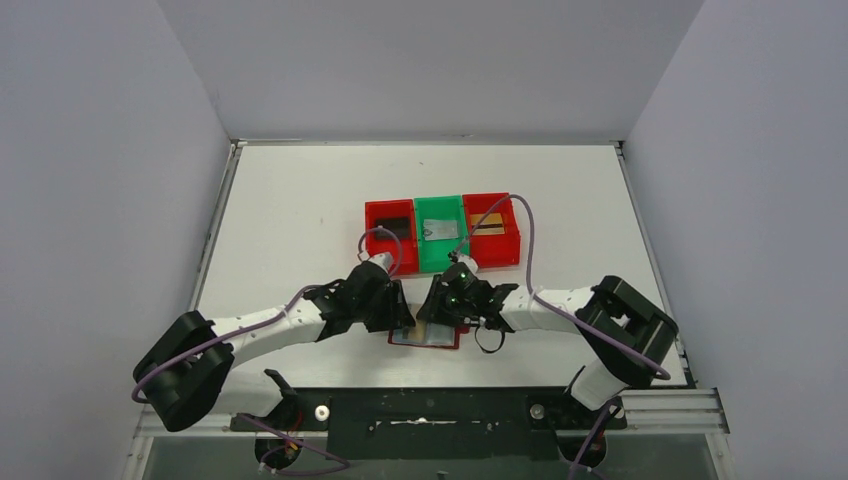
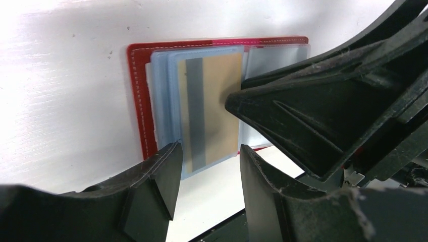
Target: Take the credit cards out of the card holder
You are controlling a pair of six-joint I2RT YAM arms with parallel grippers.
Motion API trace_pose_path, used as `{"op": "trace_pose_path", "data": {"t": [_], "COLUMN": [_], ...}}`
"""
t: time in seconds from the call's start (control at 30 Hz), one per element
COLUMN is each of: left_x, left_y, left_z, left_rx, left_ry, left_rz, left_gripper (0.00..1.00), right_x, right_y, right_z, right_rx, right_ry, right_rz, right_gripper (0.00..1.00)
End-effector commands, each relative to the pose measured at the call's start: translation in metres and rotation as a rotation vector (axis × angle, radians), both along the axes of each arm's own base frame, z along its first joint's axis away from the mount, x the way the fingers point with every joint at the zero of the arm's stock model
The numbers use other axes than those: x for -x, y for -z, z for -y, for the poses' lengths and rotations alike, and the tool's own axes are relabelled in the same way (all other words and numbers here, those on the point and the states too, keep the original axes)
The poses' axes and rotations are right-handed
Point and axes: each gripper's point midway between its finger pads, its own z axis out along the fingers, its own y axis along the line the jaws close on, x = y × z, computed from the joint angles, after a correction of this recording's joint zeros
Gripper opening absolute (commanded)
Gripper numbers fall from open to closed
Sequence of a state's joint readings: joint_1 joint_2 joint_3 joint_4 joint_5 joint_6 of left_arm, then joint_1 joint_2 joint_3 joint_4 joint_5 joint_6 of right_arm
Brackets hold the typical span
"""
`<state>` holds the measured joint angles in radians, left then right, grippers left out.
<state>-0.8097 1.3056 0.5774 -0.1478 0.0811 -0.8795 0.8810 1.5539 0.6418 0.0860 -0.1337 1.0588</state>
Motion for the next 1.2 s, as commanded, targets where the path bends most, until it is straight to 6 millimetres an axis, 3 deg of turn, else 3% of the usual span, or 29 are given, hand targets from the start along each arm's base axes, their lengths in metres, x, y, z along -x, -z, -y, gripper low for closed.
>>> {"op": "trace_pose_path", "data": {"t": [0.0,0.23,0.4,0.53,0.73,0.9,1.17], "left_x": [-0.007,-0.011,-0.014,-0.014,-0.013,-0.016,-0.018], "left_y": [-0.012,-0.017,-0.023,-0.026,-0.029,-0.034,-0.034], "left_z": [0.006,-0.007,-0.018,-0.021,-0.015,-0.004,0.011], "left_rx": [0.044,0.029,0.035,0.044,0.073,0.107,0.146], "left_ry": [-0.014,-0.085,-0.156,-0.169,-0.142,-0.103,-0.060], "left_rz": [0.040,0.060,0.092,0.100,0.103,0.111,0.105], "left_gripper": [0.45,0.44,0.44,0.44,0.44,0.44,0.45], "right_x": [-0.002,0.002,0.002,0.002,-0.004,0.002,0.006], "right_y": [0.019,0.035,0.038,0.032,0.025,0.029,0.039], "right_z": [0.009,0.029,0.027,0.015,0.013,0.013,0.022], "right_rx": [0.155,0.394,0.446,0.334,0.102,-0.069,-0.162], "right_ry": [0.014,0.030,0.011,0.010,0.047,0.054,0.094], "right_rz": [-0.024,0.006,0.020,0.031,0.013,-0.053,-0.109], "right_gripper": [0.33,0.31,0.14,0.08,0.00,0.00,0.00]}}
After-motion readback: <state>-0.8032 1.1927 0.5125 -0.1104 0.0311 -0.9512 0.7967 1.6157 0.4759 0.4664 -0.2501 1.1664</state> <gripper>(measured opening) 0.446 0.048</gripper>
